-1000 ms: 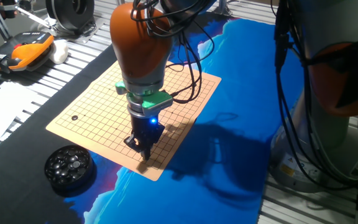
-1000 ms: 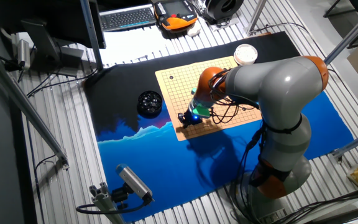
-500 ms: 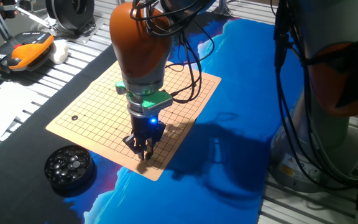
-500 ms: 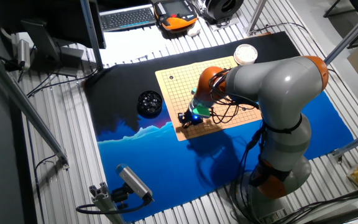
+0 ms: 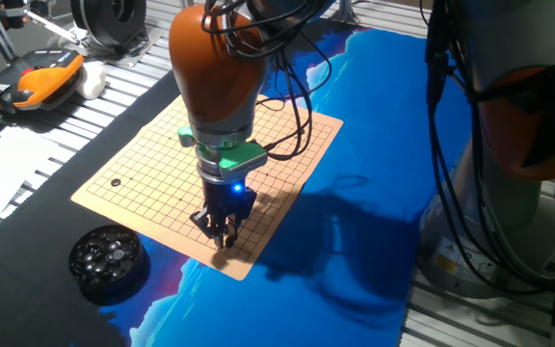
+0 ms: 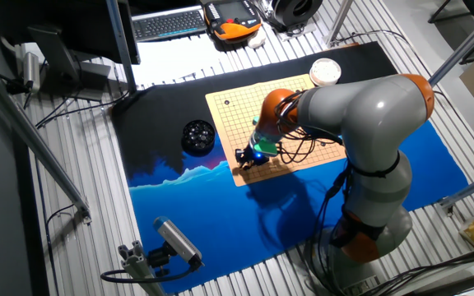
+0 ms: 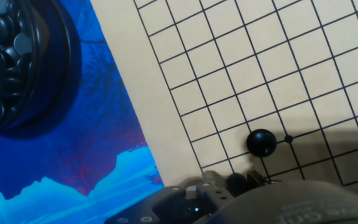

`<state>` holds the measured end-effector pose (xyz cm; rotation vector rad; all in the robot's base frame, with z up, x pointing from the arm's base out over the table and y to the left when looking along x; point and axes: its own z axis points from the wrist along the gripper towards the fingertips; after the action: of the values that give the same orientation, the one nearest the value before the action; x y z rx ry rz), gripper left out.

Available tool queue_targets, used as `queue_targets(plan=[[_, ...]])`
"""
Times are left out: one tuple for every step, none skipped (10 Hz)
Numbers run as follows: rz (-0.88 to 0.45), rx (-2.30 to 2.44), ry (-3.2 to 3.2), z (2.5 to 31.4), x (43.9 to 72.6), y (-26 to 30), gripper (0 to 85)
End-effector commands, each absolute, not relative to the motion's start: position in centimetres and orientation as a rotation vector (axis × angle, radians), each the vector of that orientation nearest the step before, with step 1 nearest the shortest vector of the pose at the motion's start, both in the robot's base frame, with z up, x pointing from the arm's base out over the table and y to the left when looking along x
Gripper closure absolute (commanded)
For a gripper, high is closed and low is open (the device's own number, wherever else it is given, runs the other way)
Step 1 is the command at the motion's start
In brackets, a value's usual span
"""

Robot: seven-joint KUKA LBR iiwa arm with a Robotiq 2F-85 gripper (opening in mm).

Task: Play the first move as black on the 3-4 point in the upper right corner of the Go board

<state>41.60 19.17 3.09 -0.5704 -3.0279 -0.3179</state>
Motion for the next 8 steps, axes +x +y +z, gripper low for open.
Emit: queue_targets(plan=[[-0.310,-0.568,-3.030,3.08,41.60,19.14,51.0],[-0.311,-0.570,-3.027,3.09,41.60,19.14,51.0],[-0.311,-0.570,-3.027,3.09,41.59,19.14,51.0],[-0.311,-0.572,-3.026,3.09,41.59,19.15,51.0],[-0.311,-0.572,-3.026,3.09,41.58,19.16,51.0],[-0.311,-0.577,-3.025,3.15,41.52,19.28,51.0],[-0.306,-0.579,-3.025,3.16,41.50,19.32,51.0],[-0.296,-0.574,-3.030,3.16,41.53,19.31,51.0]])
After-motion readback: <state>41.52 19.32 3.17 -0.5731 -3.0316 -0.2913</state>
